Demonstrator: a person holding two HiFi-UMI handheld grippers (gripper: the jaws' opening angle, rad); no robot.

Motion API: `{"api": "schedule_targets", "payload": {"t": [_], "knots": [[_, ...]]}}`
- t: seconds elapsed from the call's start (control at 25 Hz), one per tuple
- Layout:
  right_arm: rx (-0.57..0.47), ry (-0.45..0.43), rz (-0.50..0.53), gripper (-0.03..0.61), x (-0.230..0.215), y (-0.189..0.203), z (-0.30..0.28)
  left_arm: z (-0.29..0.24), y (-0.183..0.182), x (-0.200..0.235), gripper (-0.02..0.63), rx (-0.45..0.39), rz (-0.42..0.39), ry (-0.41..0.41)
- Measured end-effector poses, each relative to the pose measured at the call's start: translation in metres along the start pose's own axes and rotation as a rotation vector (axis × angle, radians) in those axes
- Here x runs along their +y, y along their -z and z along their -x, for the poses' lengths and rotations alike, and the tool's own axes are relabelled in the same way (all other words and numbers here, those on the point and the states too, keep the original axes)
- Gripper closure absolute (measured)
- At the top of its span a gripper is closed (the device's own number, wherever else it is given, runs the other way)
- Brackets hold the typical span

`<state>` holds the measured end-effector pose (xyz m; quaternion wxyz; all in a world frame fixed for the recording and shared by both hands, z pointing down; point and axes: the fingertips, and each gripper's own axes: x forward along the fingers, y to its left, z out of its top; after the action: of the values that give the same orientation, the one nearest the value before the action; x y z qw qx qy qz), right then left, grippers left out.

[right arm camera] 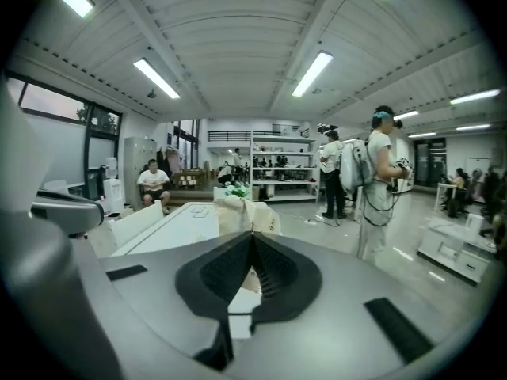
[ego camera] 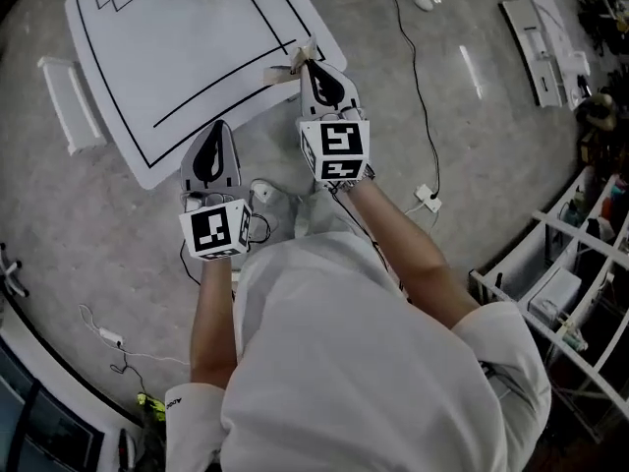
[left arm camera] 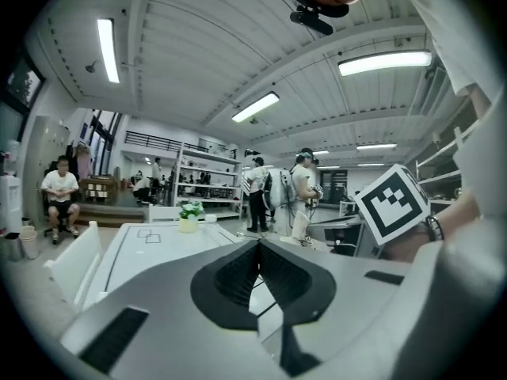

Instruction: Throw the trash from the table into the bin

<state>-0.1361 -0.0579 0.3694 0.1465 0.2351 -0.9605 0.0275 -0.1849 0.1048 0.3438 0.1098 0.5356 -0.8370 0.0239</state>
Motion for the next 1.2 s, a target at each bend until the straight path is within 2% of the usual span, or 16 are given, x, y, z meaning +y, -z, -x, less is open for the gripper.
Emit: {"api": "schedule_targets", "payload": {"t": [0.24, 0.48, 0.64, 0.84, 1.2], "knots": [[0.094, 0.187, -0.040, 0.569, -0.139, 0.056, 0.083, -0.055, 0.012, -0.136, 0.609, 0.029, -0.017, 0.202], [0.191, 0.226, -0.057, 0.569, -0.215, 0.125, 0.134, -0.071, 0.049, -0.236, 0.609, 0.084, 0.000, 0.273], [0.254, 0.207, -0.067, 0.569, -0.236, 0.177, 0.141, -0.079, 0.086, -0.270, 0.609, 0.142, 0.001, 0.279], [0.347, 0.152, -0.013, 0.569, -0.229, 0.258, 0.128, -0.090, 0.145, -0.278, 0.609, 0.228, 0.011, 0.284], [0.519, 0.120, 0.004, 0.569, -0.215, 0.422, 0.089, -0.138, 0.285, -0.293, 0.609, 0.344, -0.016, 0.397]]}}
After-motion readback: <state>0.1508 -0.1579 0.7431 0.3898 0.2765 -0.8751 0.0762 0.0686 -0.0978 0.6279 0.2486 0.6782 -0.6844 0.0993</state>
